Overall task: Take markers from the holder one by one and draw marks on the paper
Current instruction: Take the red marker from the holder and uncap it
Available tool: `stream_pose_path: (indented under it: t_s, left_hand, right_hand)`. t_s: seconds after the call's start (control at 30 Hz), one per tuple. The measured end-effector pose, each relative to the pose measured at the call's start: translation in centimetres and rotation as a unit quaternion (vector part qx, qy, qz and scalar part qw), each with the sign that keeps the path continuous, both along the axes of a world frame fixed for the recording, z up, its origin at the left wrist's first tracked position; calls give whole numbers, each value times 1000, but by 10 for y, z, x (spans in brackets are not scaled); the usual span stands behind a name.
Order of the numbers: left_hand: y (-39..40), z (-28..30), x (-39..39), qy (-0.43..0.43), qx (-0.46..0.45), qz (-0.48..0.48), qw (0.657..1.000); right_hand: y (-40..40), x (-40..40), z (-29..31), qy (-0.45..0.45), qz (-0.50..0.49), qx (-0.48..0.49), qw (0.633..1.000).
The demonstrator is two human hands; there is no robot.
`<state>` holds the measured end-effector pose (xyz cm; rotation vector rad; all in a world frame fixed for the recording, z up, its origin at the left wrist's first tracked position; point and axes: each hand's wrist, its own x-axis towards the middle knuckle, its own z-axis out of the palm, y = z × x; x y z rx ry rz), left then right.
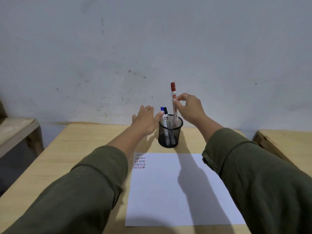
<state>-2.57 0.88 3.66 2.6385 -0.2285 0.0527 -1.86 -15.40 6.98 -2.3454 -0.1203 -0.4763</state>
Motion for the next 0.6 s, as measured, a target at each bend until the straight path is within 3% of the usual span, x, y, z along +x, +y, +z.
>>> stream_pose_path:
  t_s: [0.17,0.3,0.43,0.6]
  left_hand:
    - [7,42,-23,-153,-94,20,983]
    - [12,61,-52,-243,-82,-44,965]
    - [19,55,-71,-245,-75,-39,966]
    - [34,43,-96,-227,-99,-6,969]
  right_hand:
    - [4,-26,20,1,41,9,999]
    - [12,-61,21,9,90,1,996]
    - [16,-89,13,23,114,-8,993]
    - [16,-114,7,35,117,73,990]
